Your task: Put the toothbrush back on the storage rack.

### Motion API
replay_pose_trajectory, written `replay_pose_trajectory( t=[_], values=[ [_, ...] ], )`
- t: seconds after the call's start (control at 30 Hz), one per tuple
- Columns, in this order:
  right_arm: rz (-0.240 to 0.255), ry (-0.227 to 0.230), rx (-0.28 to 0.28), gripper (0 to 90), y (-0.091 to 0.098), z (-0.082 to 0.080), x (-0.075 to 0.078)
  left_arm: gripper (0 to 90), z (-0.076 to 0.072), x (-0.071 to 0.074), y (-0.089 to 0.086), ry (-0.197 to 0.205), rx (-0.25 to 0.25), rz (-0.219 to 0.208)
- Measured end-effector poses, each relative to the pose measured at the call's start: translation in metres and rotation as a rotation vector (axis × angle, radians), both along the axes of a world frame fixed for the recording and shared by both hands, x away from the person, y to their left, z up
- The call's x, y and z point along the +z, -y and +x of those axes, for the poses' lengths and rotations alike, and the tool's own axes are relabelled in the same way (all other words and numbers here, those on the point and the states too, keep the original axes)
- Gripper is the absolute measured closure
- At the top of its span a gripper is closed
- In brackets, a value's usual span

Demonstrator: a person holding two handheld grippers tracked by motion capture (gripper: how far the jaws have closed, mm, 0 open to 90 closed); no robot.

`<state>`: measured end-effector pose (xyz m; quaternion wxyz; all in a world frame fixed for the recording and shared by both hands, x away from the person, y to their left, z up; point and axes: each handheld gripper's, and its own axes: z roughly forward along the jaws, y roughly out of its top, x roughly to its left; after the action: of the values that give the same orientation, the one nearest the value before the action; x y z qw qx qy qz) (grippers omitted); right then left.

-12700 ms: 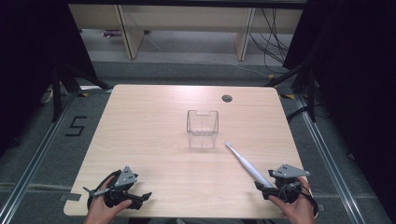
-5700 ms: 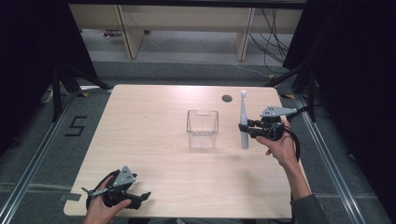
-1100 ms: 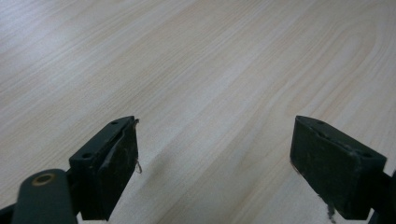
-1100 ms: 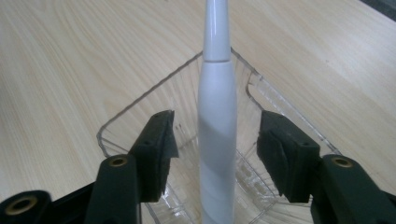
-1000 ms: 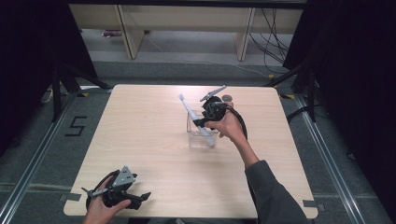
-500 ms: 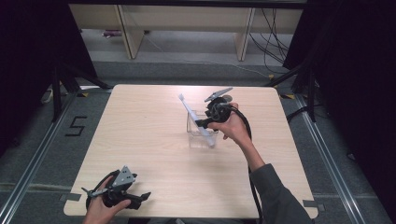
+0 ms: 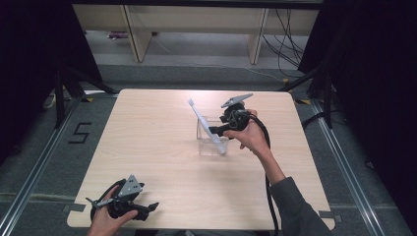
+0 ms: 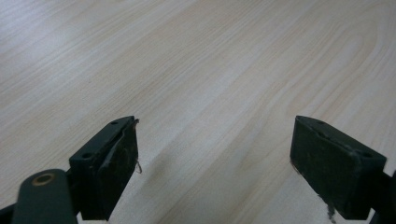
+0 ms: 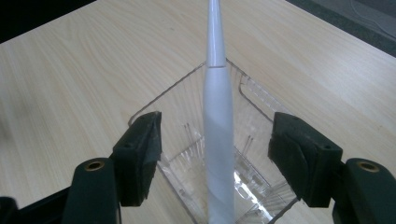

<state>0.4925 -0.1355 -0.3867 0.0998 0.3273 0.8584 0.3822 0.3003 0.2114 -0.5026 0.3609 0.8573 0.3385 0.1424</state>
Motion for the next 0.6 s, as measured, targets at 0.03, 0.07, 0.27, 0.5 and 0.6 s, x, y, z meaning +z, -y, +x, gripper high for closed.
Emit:
replay_pose_trajectory(
  t=[0.03,0.07,0.27,0.5,0.6],
  values=[
    [0.007,0.01,-0.002,34.4,0.0,-0.001,-0.001,14.9,0.0,0.0,0.0,-0.001,0.0,0.001],
    [0.007,0.01,-0.002,34.4,0.0,-0.001,-0.001,14.9,0.0,0.0,0.0,-0.001,0.0,0.001],
    [0.026,0.011,0.009,34.2,0.003,-0.005,-0.003,14.9,0.0,0.0,0.0,-0.001,0.0,0.003],
    [0.029,0.015,0.012,33.9,0.01,-0.008,-0.001,14.9,0.0,-0.001,0.0,-0.002,0.003,0.002],
    [0.043,0.025,0.006,33.8,0.014,-0.01,0.0,14.9,0.0,0.0,0.0,0.0,0.005,-0.002]
  ],
)
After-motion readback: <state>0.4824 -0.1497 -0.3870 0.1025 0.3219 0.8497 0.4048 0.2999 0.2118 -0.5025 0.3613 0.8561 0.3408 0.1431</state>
